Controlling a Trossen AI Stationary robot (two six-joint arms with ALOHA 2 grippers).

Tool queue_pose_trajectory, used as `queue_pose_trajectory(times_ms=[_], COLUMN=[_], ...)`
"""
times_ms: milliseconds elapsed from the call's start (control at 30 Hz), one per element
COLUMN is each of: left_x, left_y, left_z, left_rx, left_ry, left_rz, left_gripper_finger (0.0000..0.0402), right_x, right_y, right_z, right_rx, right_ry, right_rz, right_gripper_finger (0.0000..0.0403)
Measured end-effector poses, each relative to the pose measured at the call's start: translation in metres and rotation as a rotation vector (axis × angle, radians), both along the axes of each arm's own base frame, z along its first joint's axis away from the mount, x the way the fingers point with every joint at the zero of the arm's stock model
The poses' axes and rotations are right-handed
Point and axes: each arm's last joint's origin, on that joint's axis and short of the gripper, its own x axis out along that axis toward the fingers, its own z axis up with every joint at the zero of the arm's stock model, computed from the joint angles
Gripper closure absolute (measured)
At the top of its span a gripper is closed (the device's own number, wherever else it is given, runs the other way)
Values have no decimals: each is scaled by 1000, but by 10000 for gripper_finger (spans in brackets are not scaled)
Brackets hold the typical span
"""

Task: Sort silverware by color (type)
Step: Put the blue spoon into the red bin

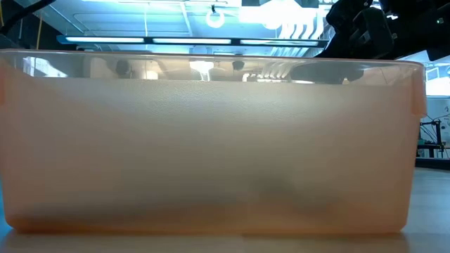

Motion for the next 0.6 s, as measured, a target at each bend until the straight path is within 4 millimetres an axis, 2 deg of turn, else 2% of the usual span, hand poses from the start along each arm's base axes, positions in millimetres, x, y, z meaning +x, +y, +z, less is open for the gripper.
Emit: queue_pose_trajectory(times_ms=[600], left_x=[8], left_y=[4], left_z=[1], left_rx=[95], left_ry=[-152], left_rz=[55], left_gripper_finger=[401], right_x=[0], right_y=[0], right_z=[0], right_rx=[0], right_ry=[0], right_rz=[0], right_gripper_finger=[402])
